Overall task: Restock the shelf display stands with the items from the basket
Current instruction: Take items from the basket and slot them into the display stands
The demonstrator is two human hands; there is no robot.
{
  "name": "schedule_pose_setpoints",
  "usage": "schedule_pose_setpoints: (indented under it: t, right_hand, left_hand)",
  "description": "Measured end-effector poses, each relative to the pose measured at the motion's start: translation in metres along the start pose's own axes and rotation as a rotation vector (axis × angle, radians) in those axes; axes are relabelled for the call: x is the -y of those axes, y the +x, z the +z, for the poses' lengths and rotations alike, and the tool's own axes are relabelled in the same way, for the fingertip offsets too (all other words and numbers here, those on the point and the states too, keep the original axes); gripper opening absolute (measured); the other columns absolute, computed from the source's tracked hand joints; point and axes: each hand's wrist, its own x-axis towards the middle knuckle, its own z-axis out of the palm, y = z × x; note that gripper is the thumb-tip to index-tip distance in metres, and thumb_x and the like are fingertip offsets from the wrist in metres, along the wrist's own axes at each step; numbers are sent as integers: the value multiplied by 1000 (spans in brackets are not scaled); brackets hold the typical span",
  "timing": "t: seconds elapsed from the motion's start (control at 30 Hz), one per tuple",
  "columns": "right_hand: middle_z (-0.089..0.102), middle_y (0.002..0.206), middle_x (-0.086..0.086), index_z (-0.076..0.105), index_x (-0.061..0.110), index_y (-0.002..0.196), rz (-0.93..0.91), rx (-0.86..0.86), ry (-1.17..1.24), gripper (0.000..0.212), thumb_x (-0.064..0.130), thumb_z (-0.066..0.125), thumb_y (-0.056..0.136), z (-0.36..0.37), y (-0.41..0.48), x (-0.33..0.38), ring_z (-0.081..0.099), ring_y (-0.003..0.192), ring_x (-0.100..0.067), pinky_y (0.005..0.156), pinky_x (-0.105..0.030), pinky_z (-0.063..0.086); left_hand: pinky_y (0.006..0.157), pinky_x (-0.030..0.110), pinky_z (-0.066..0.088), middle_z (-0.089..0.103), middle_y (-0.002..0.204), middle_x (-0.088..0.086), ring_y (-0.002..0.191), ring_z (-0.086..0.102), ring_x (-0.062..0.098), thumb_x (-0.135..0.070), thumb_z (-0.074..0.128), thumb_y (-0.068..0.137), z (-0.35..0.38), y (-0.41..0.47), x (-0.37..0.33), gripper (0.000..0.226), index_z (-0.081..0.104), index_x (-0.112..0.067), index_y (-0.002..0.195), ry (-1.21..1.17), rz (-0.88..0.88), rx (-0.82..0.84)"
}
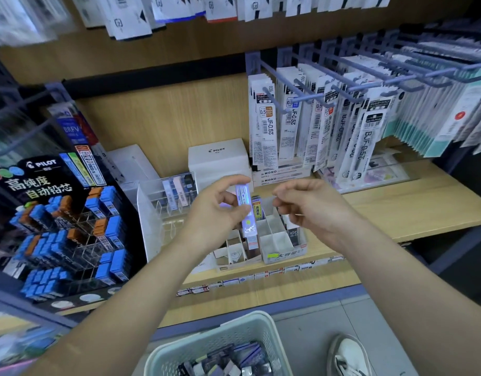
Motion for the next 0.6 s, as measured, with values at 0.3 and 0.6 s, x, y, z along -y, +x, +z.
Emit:
schedule_pose_setpoints:
  t: [0.3,0.6]
  right_hand:
    - [57,74,-1,64,15,83,54,-276,-161,19,1,54,90,-22,18,-21,50,68,-14,68,-28,42]
    - [58,79,-1,61,18,80,158,-208,-229,20,4,51,91,-23,27,-48,53,84,-21,69,-29,42]
  left_hand:
    - [49,13,34,48,48,-10,42,40,1,-6,76,76,15,59,-3,27,66,-30,83,226,126,-82]
    - [85,24,48,73,92,1,88,65,15,-14,70,83,26,75,15,14,75,-19,95,677,185,-17]
